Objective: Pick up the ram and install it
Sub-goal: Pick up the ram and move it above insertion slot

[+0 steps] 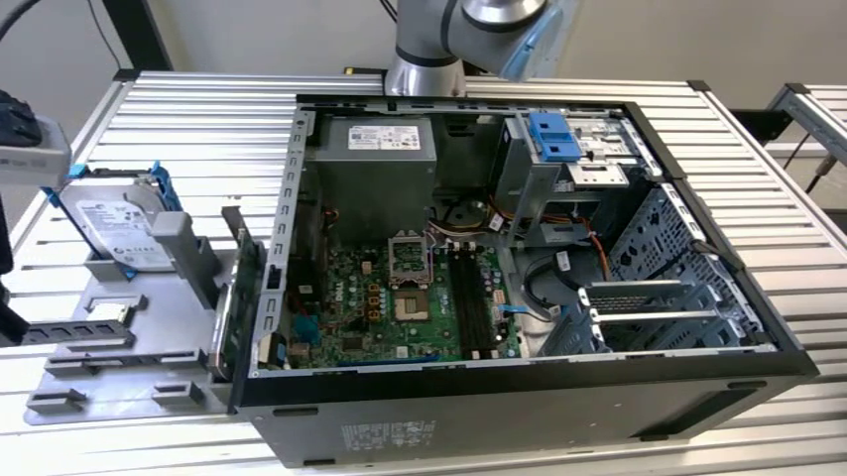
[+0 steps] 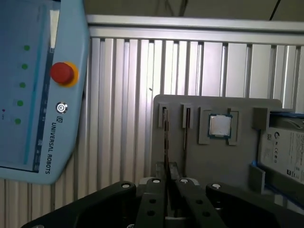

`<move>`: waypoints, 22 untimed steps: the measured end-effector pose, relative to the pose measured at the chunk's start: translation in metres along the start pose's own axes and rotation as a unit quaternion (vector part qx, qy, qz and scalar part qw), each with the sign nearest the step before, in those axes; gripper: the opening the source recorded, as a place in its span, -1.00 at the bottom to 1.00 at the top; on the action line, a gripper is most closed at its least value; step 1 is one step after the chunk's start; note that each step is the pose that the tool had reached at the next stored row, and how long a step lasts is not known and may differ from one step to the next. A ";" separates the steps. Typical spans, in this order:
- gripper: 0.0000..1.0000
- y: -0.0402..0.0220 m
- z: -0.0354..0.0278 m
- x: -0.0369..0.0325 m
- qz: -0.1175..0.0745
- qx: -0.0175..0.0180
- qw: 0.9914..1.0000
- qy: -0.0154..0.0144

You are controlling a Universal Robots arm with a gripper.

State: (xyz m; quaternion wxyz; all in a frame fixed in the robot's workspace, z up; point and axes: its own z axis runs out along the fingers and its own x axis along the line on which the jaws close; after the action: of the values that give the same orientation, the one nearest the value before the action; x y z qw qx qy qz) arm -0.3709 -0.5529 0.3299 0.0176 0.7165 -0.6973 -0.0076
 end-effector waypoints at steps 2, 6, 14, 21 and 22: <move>-1.00 0.0003 -0.0088 0.0001 0.000 0.000 1.000 0.000; -1.00 0.0010 -0.0267 0.0003 0.000 0.000 1.000 0.001; -1.00 0.0018 -0.0490 -0.0005 0.000 0.000 1.000 0.003; -1.00 0.0023 -0.0700 -0.0036 0.000 0.000 1.000 0.004; -1.00 0.0025 -0.0728 -0.0038 0.000 0.000 1.000 0.004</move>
State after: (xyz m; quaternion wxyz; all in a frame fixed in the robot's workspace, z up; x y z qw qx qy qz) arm -0.3709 -0.5481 0.4027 0.0205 0.7164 -0.6974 -0.0047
